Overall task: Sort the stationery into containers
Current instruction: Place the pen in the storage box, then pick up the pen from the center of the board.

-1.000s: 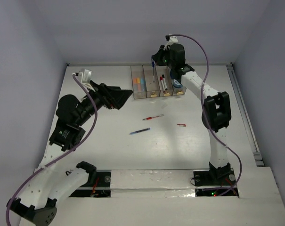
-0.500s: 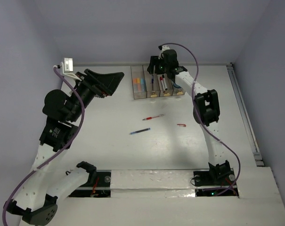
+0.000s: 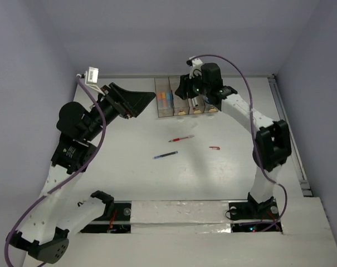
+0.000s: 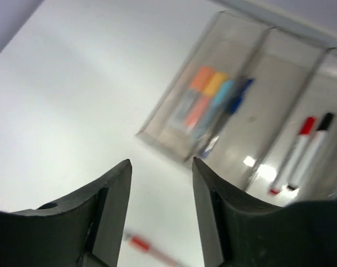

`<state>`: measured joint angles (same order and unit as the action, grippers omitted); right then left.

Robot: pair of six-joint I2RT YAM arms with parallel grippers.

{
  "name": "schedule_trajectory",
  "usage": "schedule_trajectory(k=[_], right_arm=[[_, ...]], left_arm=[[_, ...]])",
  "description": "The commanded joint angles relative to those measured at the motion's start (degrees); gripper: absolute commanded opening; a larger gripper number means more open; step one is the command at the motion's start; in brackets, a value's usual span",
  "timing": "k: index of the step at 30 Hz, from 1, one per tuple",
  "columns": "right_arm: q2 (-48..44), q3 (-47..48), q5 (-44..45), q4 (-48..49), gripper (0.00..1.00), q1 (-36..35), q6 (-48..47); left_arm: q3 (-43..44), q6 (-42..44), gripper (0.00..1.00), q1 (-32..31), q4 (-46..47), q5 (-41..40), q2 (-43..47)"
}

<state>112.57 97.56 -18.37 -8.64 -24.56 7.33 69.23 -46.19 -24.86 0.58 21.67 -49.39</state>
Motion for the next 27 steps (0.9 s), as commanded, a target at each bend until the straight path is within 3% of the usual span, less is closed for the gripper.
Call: schedule_trajectory(k=[1, 7, 9, 12, 14, 19, 27], right_arm=[[-12.43, -10.34, -4.57, 1.00, 0.52, -6.45, -8.89], [-19.58, -24.33, -2.28, -4.71, 0.42, -14.98, -13.66], [-20.29, -27.49, -1.85, -5.06, 0.43, -17.89, -14.27], [-18.63, -28.74, -1.58, -6.20, 0.53, -19.21, -15.42], [-15.83, -26.73, 1.38, -9.00, 0.64, -22.01, -17.78], [-8.62, -19.52, 5.61, -16.04, 0.73, -25.18, -21.38], [3.52, -7.22, 10.81, -26.76, 0.79, -28.09, -25.61]], left_arm=[[-2.25, -1.00, 0.99, 0.87, 4.42, 3.99, 2.87], [-5.06, 7.86, 0.99, 1.48, -1.10, -3.73, 8.33], [-7.69, 10.58, 0.99, 1.48, -3.39, -5.40, 9.65], [-11.38, 17.17, 0.99, 1.48, -5.84, -11.26, 13.78], [-14.11, 22.01, 0.99, 1.48, -7.25, -16.63, 18.43], [-16.84, 28.44, 0.99, 1.48, -11.39, -24.21, 21.78], [-27.73, 27.91, 0.99, 1.48, -7.88, -23.86, 26.09]])
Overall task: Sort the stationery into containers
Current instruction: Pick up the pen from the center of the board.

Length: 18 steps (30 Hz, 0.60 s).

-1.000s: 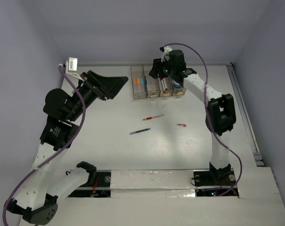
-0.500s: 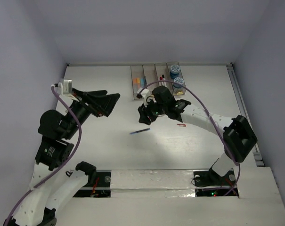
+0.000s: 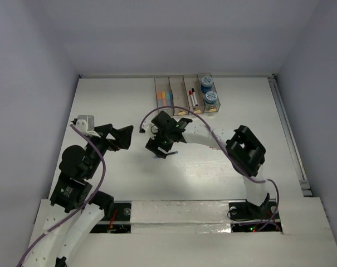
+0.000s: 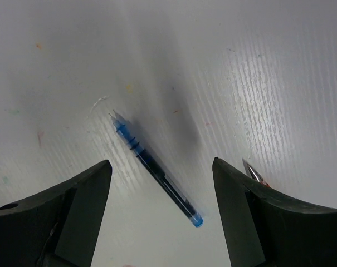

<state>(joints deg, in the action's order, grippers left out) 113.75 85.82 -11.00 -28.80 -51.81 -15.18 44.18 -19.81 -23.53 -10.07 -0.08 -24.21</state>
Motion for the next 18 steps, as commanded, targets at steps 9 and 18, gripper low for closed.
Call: schedule_trajectory(k=[9, 18], right_arm=[[8.76, 7.08, 4.15, -8.03, 0.67, -1.98, -4.07], [10.88, 4.45, 2.40, -4.87, 0.04, -1.98, -1.70]], left_arm=[[-4.19, 2.24, 0.76, 0.68, 1.98, -2.65, 3.37], [-4.72, 2.06, 0.61, 0.68, 1.98, -0.19, 3.20]])
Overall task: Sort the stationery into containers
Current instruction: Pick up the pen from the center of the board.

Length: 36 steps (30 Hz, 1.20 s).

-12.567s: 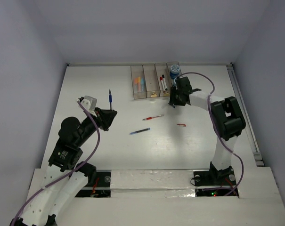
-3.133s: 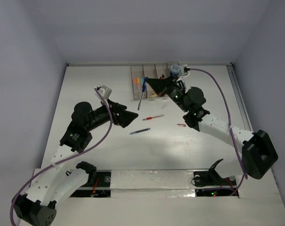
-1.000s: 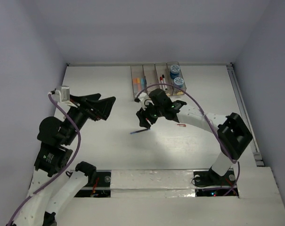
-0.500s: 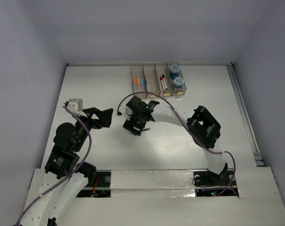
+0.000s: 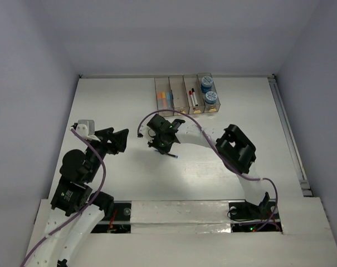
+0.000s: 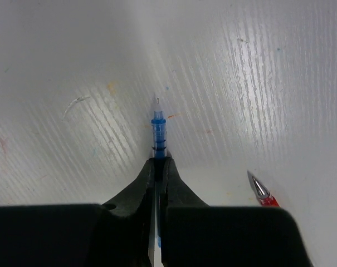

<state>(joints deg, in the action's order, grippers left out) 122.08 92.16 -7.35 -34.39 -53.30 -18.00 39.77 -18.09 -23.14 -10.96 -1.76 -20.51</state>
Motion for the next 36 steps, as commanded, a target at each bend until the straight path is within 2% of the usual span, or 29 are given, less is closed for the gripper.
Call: schedule_trajectory(k=[1, 5, 9, 10, 12, 13, 14, 16, 18, 23, 28, 36], right_arm=[[2.11, -2.33, -2.13, 2.82, 0.00, -0.49, 1.56], [-2.89, -5.05, 0.05, 11.25, 0.00, -0.49, 6.99], [-15.07, -9.09, 2.60, 25.11, 0.00, -0.49, 17.10], [-17.55, -12.50, 3.83, 28.03, 0.00, -0.49, 23.73], [-22.56, -17.16, 3.40, 35.15, 0.00, -0.49, 28.96], [-27.11, -19.45, 2.36, 42.75, 0.00, -0.49, 33.42], [-29.07, -24.00, 1.65, 46.48, 0.00, -0.49, 35.64], [-33.46, -27.02, 1.90, 53.01, 0.00, -0.49, 38.73], [-35.41, -28.61, 2.17, 54.60, 0.00, -0.49, 41.19], [-39.02, -32.39, 0.06, 65.84, 0.00, -0.49, 48.57], [-37.71, -34.42, -4.85, 76.39, 0.00, -0.49, 53.85], [-34.72, -34.15, -9.87, 82.55, 0.00, -1.02, 58.69]], left_arm=[[-0.31, 0.25, 0.61, 0.28, 2.96, 3.32, -1.19], [-0.57, -1.16, 0.58, 0.28, 4.01, 7.72, -3.30], [-1.97, -4.05, 0.57, 0.28, 5.68, 12.82, -3.83], [-2.24, -4.58, 0.56, 0.28, 6.04, 13.36, -3.83], [-2.76, -5.55, 0.54, 0.28, 6.21, 13.80, -3.75], [-3.03, -5.90, 0.52, 0.28, 6.39, 14.06, -3.83], [-3.29, -6.34, 0.48, 0.28, 6.65, 14.41, -4.01], [-3.73, -6.52, 0.43, 0.28, 6.65, 15.82, -4.80], [-4.17, -6.79, 0.40, 0.28, 6.48, 17.04, -5.50], [-4.96, -7.31, 0.41, 0.28, 7.88, 19.42, -5.94], [-5.84, -8.02, 0.44, 0.81, 10.43, 24.43, -6.38], [-6.19, -8.10, 0.41, 1.87, 10.61, 26.10, -7.35]])
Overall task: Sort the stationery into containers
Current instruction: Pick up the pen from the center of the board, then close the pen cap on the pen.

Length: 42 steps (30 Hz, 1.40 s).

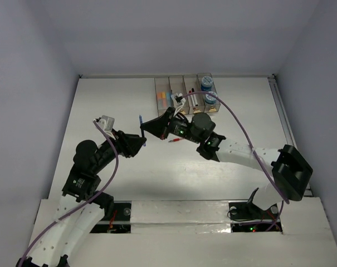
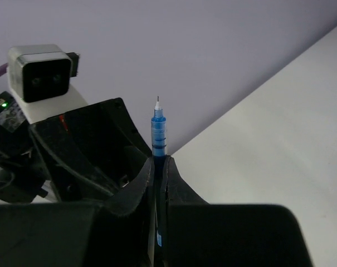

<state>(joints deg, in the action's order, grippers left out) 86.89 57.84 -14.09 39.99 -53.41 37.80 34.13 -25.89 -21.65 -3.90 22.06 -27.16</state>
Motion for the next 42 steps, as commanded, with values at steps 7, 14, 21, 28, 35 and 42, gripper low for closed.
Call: schedule_trajectory(k=[7, 14, 21, 28, 35, 42], right_arm=[[1.26, 0.51, -4.63, 8.26, 0.00, -1.44, 3.86], [0.83, -0.10, -3.32, 6.25, 0.14, -1.44, 3.34], [-6.55, -2.03, 10.55, -6.48, 0.65, -0.91, -3.26], [-14.03, -3.09, 35.07, -34.81, 0.53, 6.37, -4.84], [-7.71, -2.13, 38.25, -50.97, 0.35, 19.12, -3.70], [2.92, 2.61, 38.61, -50.10, 0.76, 20.62, -2.65]], left_arm=[[-0.82, -0.48, 0.27, 1.96, 5.13, 3.42, -0.88], [-0.47, 0.22, 0.00, 2.49, 4.87, 3.16, -0.18], [-0.29, 1.01, 0.00, 2.49, 3.99, 1.14, 1.49], [-0.20, 1.54, 0.00, 2.49, 1.27, -0.35, 3.60], [-0.20, 1.98, 0.00, 2.49, 0.74, 0.00, 5.01], [0.06, 2.16, 0.00, 0.64, 0.04, -1.50, 6.77]])
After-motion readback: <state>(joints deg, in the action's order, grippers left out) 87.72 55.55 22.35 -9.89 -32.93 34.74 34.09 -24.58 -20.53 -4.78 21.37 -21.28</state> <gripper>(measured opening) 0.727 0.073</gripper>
